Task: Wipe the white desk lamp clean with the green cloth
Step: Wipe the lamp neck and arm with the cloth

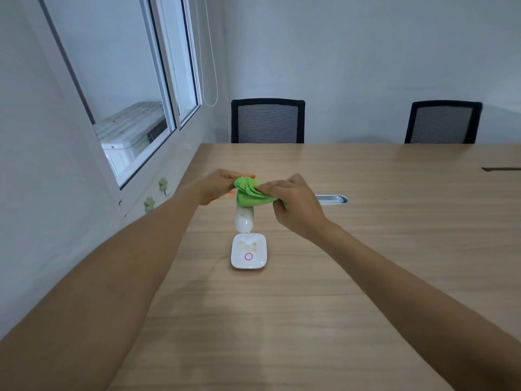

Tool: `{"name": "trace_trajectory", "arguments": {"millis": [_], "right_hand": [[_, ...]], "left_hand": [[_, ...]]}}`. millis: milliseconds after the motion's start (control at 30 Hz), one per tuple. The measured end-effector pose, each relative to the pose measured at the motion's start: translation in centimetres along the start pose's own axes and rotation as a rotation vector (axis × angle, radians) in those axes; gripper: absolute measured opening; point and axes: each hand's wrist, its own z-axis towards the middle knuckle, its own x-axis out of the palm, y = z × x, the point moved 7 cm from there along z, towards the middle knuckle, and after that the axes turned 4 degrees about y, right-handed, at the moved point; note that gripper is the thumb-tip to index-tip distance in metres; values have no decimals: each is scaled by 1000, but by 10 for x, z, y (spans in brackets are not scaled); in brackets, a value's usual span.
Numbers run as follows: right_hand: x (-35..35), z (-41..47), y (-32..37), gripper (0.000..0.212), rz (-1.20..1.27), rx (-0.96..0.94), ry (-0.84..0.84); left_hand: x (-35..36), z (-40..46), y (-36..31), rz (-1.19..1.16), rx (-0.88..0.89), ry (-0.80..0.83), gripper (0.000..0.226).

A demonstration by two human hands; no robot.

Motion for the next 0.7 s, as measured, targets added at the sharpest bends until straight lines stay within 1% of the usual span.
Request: {"name": "trace_trajectory", "arguments": {"millis": [67,167,267,333,400,467,533,600,700], "right_hand": [[0,-3,5,48,-18,-51,30],[-2,-19,17,44,-86,-223,55],[-4,-42,21,37,-138,-371,38],[-6,-55,20,36,-167,-421,-6],[-13,-57,14,38,-167,-387,-87],[-22,-46,6,41,-130,-275,-180],[-28,-28,1,42,-84,-164,-229],[-23,-10,5,43,-57,-102,-185],[-5,-1,19,40,-60,-113,-49]], "left_hand": [[-1,2,4,-38,1,7,41],[-2,4,7,-52,-14,9,40],[-4,4,9,-79,-47,-4,36],[-7,3,10,-87,-57,-16,35],[-7,2,9,-87,-58,-27,35],[-7,2,9,-80,-50,-36,35],[-6,2,7,-67,-26,-40,30],[-5,2,4,-56,-5,-42,26],[-6,3,1,-68,6,-36,37]]}}
